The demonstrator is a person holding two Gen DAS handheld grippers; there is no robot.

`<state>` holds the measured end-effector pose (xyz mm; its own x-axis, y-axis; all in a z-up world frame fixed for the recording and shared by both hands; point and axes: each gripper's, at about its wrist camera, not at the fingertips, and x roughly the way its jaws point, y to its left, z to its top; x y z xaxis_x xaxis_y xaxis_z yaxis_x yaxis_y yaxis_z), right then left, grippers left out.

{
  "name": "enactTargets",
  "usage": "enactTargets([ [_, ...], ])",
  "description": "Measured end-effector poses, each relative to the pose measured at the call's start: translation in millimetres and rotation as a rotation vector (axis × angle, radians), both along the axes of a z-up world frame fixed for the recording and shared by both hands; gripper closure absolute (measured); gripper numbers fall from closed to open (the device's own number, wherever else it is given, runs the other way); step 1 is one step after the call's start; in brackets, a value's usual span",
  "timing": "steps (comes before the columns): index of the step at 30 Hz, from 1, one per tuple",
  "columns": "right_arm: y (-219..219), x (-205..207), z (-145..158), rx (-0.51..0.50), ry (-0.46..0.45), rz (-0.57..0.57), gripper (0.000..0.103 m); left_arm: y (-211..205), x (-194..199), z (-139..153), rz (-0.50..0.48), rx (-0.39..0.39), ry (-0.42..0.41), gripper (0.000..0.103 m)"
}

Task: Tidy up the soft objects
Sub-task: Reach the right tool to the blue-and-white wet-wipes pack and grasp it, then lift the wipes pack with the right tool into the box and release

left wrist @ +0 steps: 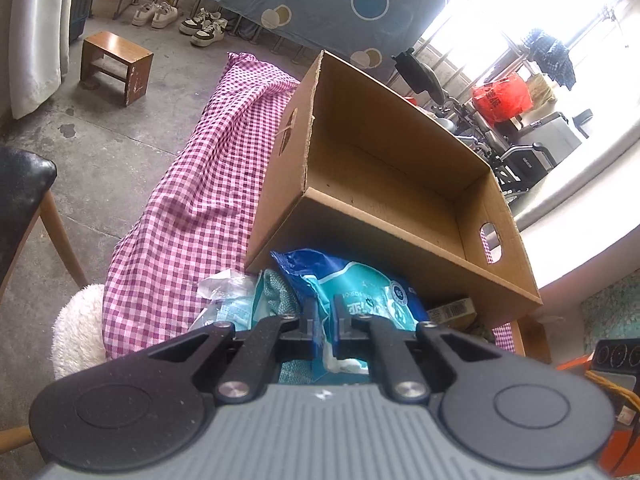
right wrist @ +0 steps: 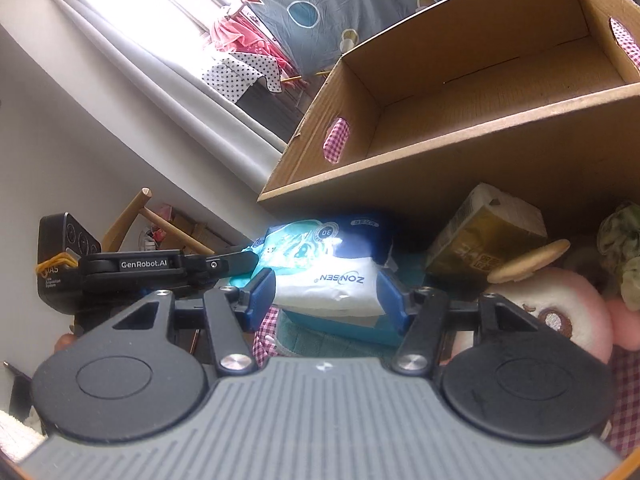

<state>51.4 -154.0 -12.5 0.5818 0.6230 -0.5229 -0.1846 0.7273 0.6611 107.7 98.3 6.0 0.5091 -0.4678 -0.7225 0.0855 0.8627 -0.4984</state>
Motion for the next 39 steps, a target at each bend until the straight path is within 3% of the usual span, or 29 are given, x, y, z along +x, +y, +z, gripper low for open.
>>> enactTargets([
  [6, 6.6, 33.3, -13.4, -0.008, 0.099, -0.014, 0.047, 16.9, -4.1, -18.7, -0.006, -0.056, -0.008, 0.096],
  [11, 22.8, 49.7, -24.4, -0.028, 0.132, 0.028, 0.056, 16.2, -7.2, -22.6, -0.009, -0.040, -0.037, 0.096],
  [19, 18.7, 29.5, 2.1, -0.063, 0.039, 0.041, 0.067, 10.0, -22.0, -0.4, -0.017, -0.018, -0.111, 0.096],
  [22, 14.0, 16.8, 20.6, -0.050, -0.005, 0.037, 0.067, 8.1, -30.7, 19.1, -0.023, -0.026, -0.149, 0.096],
  [27, 3.7, 11.4, 66.0, -0.061, -0.118, 0.025, 0.067, -7.5, -35.0, 68.0, -0.052, 0.003, -0.285, 0.096],
  [32, -21.7, 66.4, 100.9, -0.050, -0.133, 0.019, 0.067, -28.5, 11.7, 97.9, -0.096, 0.023, -0.349, 0.096],
  [36, -43.8, 141.9, 97.2, -0.066, -0.036, 0.047, 0.066, -47.1, 83.5, 93.6, -0.119, 0.046, -0.298, 0.096],
  [39, -57.9, 206.1, 77.3, -0.061, 0.070, 0.039, 0.066, -58.5, 149.2, 72.0, -0.136, 0.041, -0.201, 0.096],
])
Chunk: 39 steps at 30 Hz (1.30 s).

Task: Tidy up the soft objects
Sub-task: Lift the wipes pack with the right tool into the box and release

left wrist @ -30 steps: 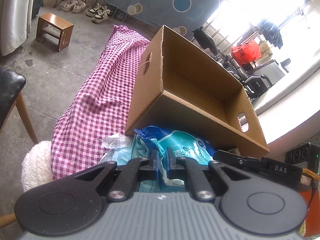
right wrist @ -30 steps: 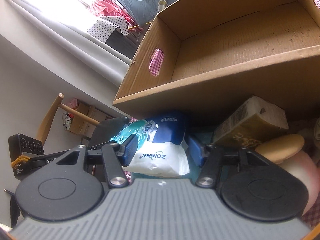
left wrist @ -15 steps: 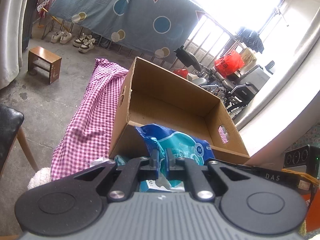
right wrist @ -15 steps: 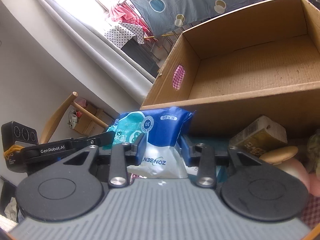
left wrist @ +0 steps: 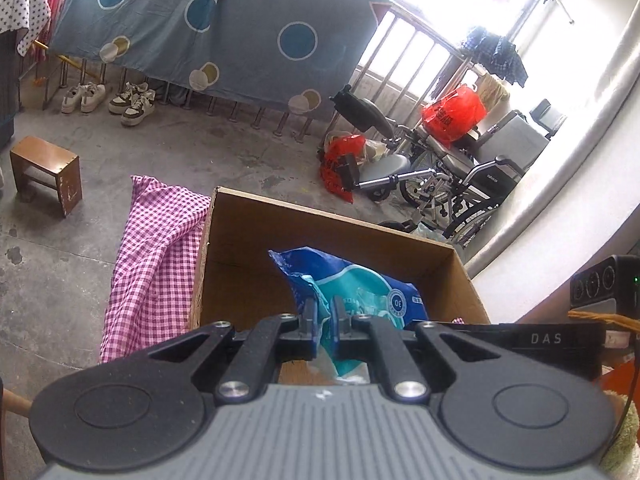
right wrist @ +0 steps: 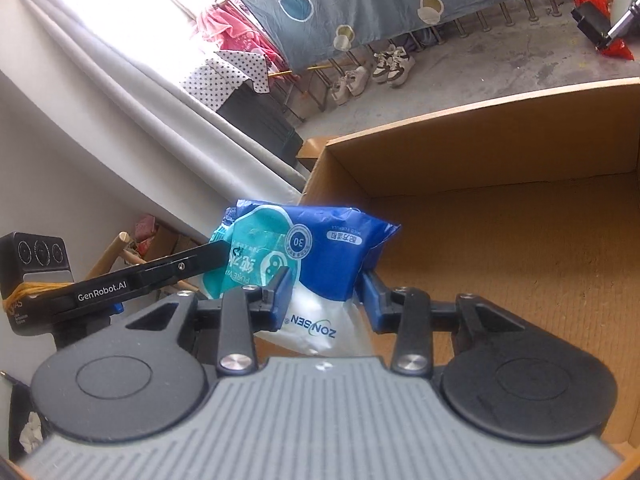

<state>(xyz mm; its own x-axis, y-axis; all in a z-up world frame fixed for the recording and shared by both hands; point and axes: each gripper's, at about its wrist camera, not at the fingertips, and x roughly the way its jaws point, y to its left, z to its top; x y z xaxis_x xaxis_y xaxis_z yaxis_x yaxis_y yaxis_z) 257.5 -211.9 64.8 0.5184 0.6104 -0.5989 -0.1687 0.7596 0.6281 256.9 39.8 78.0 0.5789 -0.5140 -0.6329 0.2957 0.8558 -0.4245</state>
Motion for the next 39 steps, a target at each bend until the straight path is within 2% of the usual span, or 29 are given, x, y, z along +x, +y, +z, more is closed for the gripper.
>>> enactTargets([
  [2, -5.1, 35.2, -14.6, -0.012, 0.046, -0.005, 0.066, -8.5, 33.2, -16.2, 0.006, 0.027, 0.046, 0.096],
  [5, -10.9, 76.6, -36.7, -0.035, 0.082, -0.022, 0.066, -22.8, 67.2, -35.1, 0.023, 0.080, 0.068, 0.094],
  [8, -12.5, 110.0, -63.7, -0.059, 0.098, -0.038, 0.067, -35.1, 87.9, -54.7, 0.065, 0.170, 0.052, 0.068],
  [11, -9.9, 131.1, -93.1, -0.131, 0.142, -0.055, 0.066, -42.2, 92.5, -67.2, 0.078, 0.241, 0.043, 0.067],
  [13, -4.8, 137.0, -113.9, -0.130, 0.224, -0.057, 0.066, -38.5, 89.6, -65.5, 0.060, 0.214, 0.062, 0.063],
  [15, -2.6, 137.7, -121.2, -0.139, 0.272, -0.047, 0.065, -25.1, 81.4, -59.4, 0.034, 0.114, 0.108, 0.059],
  [17, 3.0, 134.3, -124.9, -0.155, 0.302, -0.019, 0.059, -10.0, 68.1, -50.7, 0.024, 0.032, 0.126, 0.052],
  [20, 21.2, 128.8, -131.0, -0.190, 0.359, 0.024, 0.052, 12.4, 42.0, -36.4, 0.043, -0.025, 0.103, 0.046],
  [24, 44.6, 131.5, -131.6, -0.228, 0.340, 0.057, 0.053, 37.4, 10.1, -26.1, 0.074, -0.072, 0.085, 0.043],
  [28, 69.6, 139.7, -122.5, -0.304, 0.252, 0.054, 0.056, 56.5, -21.4, -23.0, 0.109, -0.046, 0.042, 0.035],
  [32, 91.6, 140.2, -120.0, -0.371, 0.193, 0.092, 0.056, 65.5, -57.2, -24.5, 0.151, 0.033, -0.026, 0.022],
  [35, 93.1, 134.9, -120.2, -0.378, 0.161, 0.102, 0.055, 66.6, -79.2, -30.8, 0.153, 0.061, -0.053, 0.015],
  [39, 91.0, 129.9, -115.2, -0.398, 0.147, 0.084, 0.052, 68.0, -107.0, -40.0, 0.172, 0.077, -0.065, 0.013],
])
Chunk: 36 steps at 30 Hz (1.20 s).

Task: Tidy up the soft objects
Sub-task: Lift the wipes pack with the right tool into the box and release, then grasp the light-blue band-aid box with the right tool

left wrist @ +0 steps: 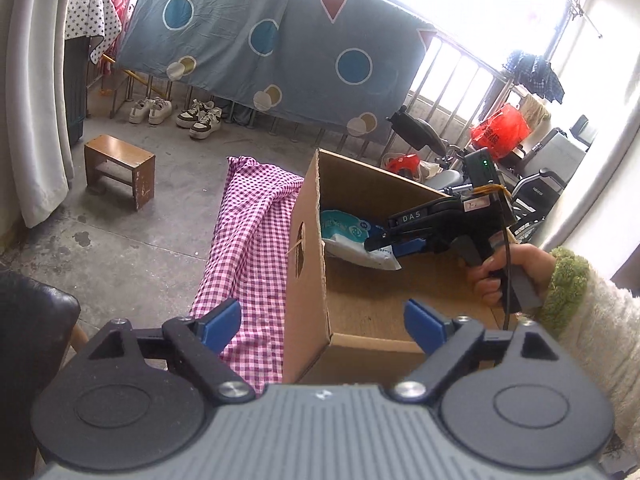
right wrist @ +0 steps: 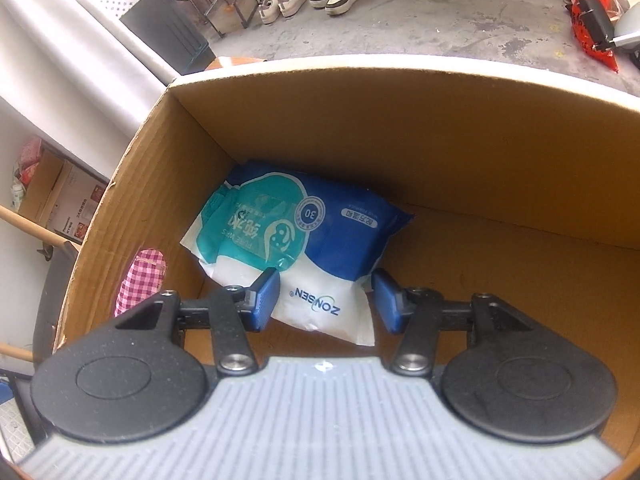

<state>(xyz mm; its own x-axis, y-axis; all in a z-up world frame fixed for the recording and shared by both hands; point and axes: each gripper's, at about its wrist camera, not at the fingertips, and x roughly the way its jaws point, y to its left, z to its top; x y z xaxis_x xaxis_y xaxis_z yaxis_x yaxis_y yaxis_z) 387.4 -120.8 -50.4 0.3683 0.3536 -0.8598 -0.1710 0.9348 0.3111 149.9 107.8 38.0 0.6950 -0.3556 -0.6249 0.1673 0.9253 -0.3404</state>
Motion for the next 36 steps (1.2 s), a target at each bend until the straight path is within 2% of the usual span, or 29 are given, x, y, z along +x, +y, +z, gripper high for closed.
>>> enactTargets([
  [3, -10.3, -19.4, 19.7, 0.014, -0.035, -0.025, 0.050, 1.7, -14.6, -1.6, 0.021, 0.007, -0.003, 0.011],
  [7, -40.4, -70.5, 68.9, 0.098, -0.128, -0.023, 0.047, 6.0, -35.0, -2.4, 0.000, -0.004, -0.016, 0.009],
  [10, -60.7, -124.7, 106.9, 0.186, -0.173, 0.000, 0.046, 2.7, -48.8, -7.5, -0.051, 0.001, -0.006, 0.009],
  [13, -64.9, -184.9, 130.9, 0.258, -0.197, 0.024, 0.046, -7.6, -57.7, -12.8, -0.127, 0.004, 0.011, 0.009],
  [16, -72.7, -243.0, 138.3, 0.332, -0.157, 0.044, 0.045, -23.1, -65.9, -19.4, -0.211, 0.012, 0.024, 0.009],
  [19, -59.4, -277.5, 115.5, 0.361, -0.079, 0.043, 0.044, -42.4, -69.6, -28.9, -0.277, 0.054, 0.031, 0.009],
  [25, -25.2, -298.9, 52.5, 0.217, 0.012, 0.009, 0.045, -76.1, -71.7, -47.9, -0.359, 0.176, 0.047, 0.011],
  [28, -15.3, -296.9, 33.4, 0.183, 0.032, 0.004, 0.045, -86.7, -71.4, -55.4, -0.382, 0.225, 0.053, 0.013],
  [31, -9.8, -294.2, 23.9, 0.184, 0.043, 0.013, 0.047, -95.7, -69.7, -62.1, -0.398, 0.266, 0.058, 0.016],
  [36, -4.4, -289.6, 20.4, 0.189, 0.018, 0.021, 0.047, -98.5, -67.6, -65.1, -0.385, 0.285, 0.067, 0.016],
])
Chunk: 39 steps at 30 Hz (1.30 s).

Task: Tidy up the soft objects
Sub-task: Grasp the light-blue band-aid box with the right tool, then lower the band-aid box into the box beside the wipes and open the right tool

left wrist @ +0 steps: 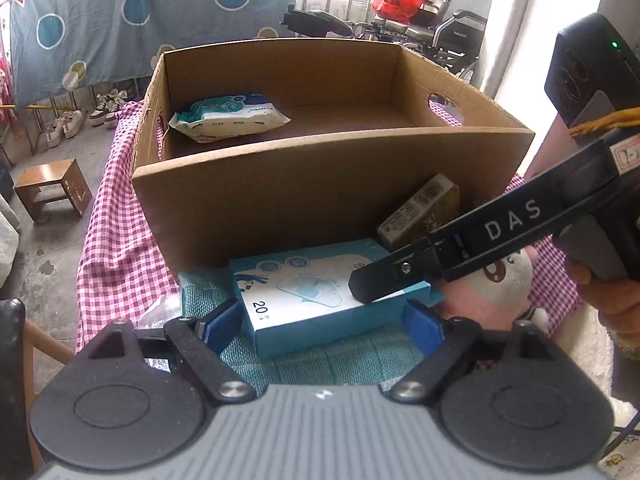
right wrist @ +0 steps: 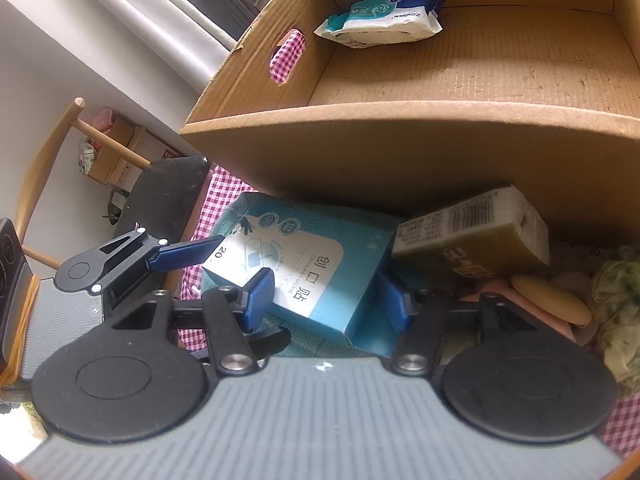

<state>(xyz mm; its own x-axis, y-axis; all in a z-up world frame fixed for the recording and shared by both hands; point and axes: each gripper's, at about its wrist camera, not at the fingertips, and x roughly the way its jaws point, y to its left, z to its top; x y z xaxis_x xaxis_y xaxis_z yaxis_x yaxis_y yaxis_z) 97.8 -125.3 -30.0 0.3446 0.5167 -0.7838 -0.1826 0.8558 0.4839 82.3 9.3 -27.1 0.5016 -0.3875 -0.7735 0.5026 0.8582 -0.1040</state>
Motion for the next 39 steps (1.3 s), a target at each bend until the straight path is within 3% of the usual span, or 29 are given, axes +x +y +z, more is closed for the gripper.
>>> enactTargets([
  [8, -10.6, -6.9, 15.9, 0.162, -0.005, -0.014, 0.053, 14.6, -17.0, 35.9, 0.042, -0.017, -0.052, 0.016],
  [15, -8.2, -2.5, 54.5, 0.281, -0.088, 0.014, 0.055, 23.9, -27.8, 88.7, 0.090, -0.014, -0.177, 0.016],
  [24, -21.4, 31.9, 105.9, 0.283, -0.237, 0.020, 0.054, 7.5, 8.4, 134.1, 0.070, -0.017, -0.279, 0.016],
  [32, -50.8, 93.9, 99.6, 0.180, -0.245, -0.039, 0.053, -29.9, 85.8, 116.8, 0.011, -0.011, -0.237, 0.016],
  [35, -58.3, 120.0, 83.8, 0.116, -0.236, -0.066, 0.053, -42.2, 121.5, 94.3, 0.014, -0.005, -0.170, 0.017],
  [39, -61.5, 156.4, 44.9, 0.039, -0.160, -0.086, 0.053, -53.6, 161.3, 57.9, 0.055, 0.086, -0.098, 0.017],
])
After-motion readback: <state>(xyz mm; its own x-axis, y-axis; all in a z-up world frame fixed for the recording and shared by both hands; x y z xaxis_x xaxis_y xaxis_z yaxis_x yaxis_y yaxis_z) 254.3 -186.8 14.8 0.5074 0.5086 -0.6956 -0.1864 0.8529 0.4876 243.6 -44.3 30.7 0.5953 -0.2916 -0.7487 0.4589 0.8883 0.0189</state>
